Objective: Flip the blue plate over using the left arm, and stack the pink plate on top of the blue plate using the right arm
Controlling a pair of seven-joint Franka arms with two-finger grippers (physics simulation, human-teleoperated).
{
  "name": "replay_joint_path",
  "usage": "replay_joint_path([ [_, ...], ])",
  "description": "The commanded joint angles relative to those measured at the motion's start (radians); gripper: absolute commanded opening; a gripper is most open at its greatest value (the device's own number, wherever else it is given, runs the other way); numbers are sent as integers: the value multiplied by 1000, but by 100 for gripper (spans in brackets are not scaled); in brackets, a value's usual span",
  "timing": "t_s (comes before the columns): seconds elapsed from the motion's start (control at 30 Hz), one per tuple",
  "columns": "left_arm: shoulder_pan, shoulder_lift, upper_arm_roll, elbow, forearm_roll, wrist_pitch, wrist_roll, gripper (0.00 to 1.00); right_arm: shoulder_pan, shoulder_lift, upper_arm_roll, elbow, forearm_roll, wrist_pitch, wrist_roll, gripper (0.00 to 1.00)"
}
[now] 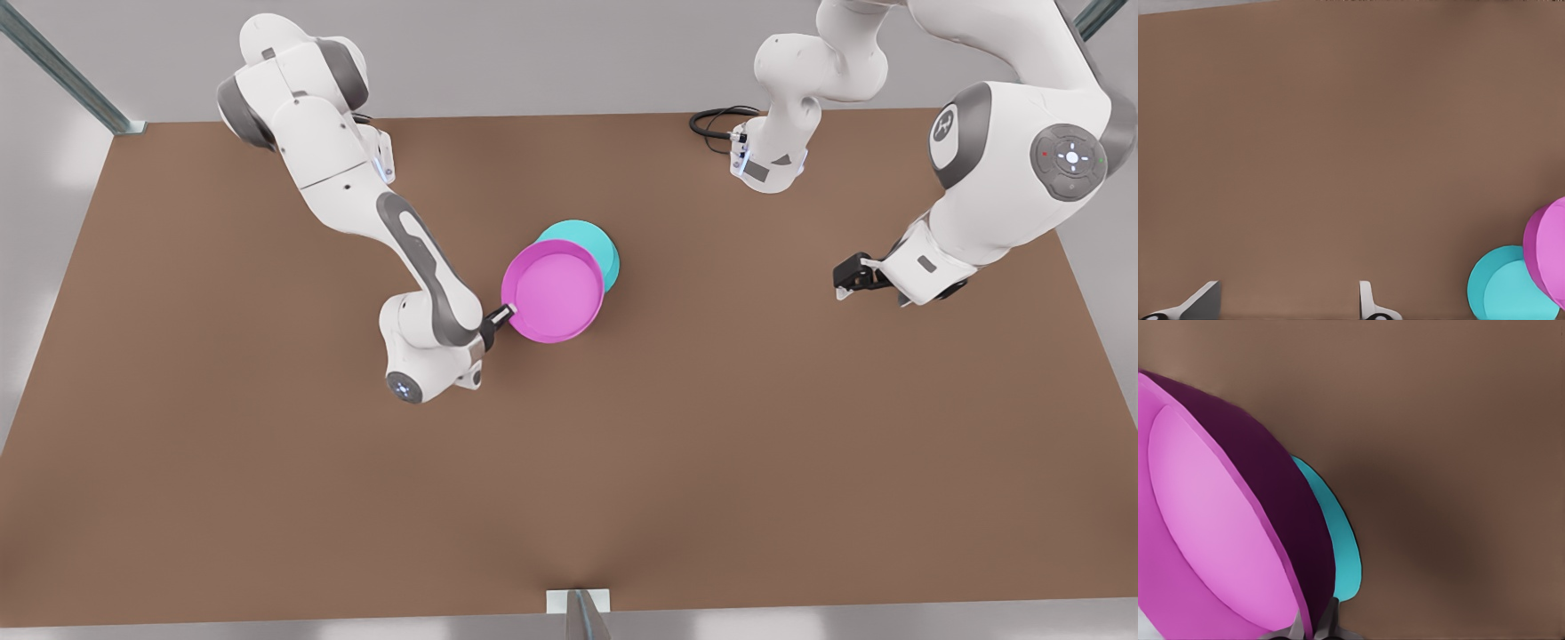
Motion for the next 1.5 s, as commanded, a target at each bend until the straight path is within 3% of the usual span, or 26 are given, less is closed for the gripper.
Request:
replay_joint_path([
  [0.0,-1,-1,0,0,0,0,0,100,2,-2,-1,-1,-5,1,1,21],
  [1.47,-1,8,0,-12,-8,9,0,100,197,-27,-2,-13,-108,17,76,21],
])
